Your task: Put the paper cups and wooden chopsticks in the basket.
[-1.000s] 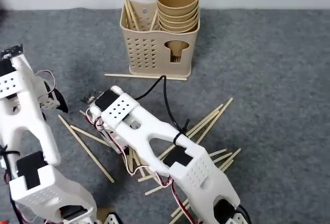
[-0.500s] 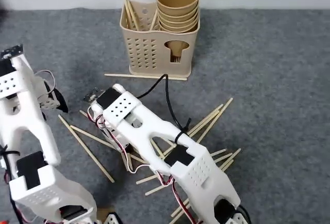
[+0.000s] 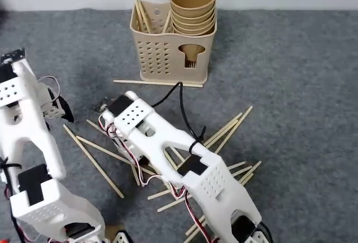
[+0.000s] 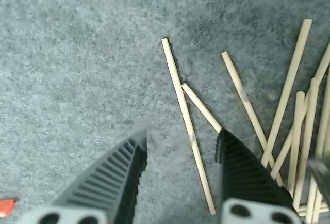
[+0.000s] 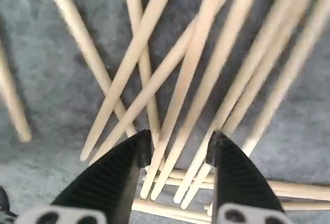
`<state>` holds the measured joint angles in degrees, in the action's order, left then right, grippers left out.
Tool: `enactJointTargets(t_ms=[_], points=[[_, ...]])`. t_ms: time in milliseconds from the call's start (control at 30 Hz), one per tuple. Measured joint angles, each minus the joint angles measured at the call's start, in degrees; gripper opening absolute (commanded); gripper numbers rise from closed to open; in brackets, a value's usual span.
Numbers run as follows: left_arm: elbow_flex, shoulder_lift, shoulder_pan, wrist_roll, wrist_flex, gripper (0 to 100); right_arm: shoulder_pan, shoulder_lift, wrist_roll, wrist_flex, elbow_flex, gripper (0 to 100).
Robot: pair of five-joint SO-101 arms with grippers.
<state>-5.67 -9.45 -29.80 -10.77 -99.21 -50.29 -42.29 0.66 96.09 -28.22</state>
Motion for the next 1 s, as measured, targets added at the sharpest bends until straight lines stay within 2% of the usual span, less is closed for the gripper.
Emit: enactJointTargets(t_ms=[433, 700, 1000], points=[[0.0, 0.0, 0.0, 0.0, 0.0, 21, 0.1, -1.7, -0.2, -2.6, -1.2, 17.5], [0.0, 0.0, 0.0, 0.0, 0.0, 21, 0.6, -4.7, -0.1, -6.9, -3.0, 3.5], [0.0, 0.0, 0.0, 0.0, 0.0, 21, 2.4, -5.4, -0.1, -8.4, -2.8, 2.0]])
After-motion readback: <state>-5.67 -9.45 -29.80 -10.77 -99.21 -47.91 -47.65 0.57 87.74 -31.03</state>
